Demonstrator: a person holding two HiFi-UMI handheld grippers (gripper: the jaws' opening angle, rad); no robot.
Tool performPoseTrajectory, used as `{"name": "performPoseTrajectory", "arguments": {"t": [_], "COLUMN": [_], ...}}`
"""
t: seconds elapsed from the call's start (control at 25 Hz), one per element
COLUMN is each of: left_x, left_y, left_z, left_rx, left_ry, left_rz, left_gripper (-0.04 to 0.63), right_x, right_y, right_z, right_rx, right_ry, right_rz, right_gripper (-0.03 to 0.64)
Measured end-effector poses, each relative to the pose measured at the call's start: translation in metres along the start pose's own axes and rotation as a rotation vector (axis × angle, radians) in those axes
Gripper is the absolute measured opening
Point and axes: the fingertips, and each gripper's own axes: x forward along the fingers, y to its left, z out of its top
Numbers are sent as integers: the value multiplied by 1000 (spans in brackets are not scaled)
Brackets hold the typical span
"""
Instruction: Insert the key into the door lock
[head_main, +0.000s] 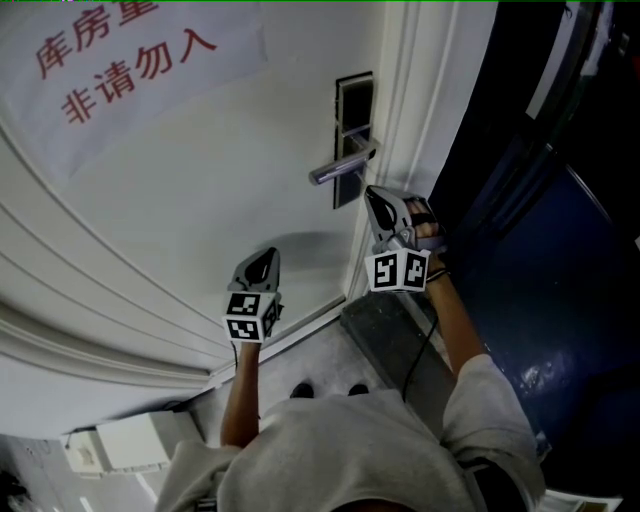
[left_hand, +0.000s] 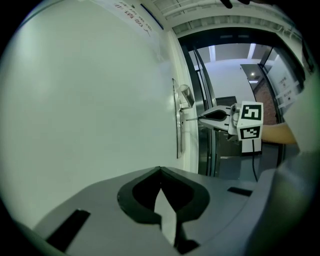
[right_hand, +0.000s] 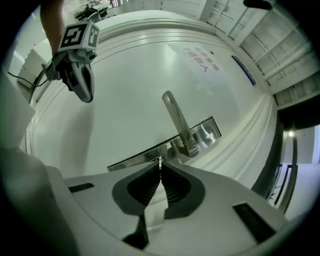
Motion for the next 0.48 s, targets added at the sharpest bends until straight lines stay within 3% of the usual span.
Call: {"name": "performPoseTrajectory", "arguments": {"t": [0.16, 0.48], "left_x": [0, -1], "left_y": [1, 2], "left_z": [-1, -4], "left_rx": [3, -2], "left_ry": [4, 8], "left_rz": [4, 14], "left_gripper": [17, 17], "right_x": [5, 11], "right_y": [3, 6], "right_z": [-3, -5], "right_rx": [-115, -203], "right_ry": [-8, -25], "right_rz": [13, 30], "right_gripper": [30, 29]}}
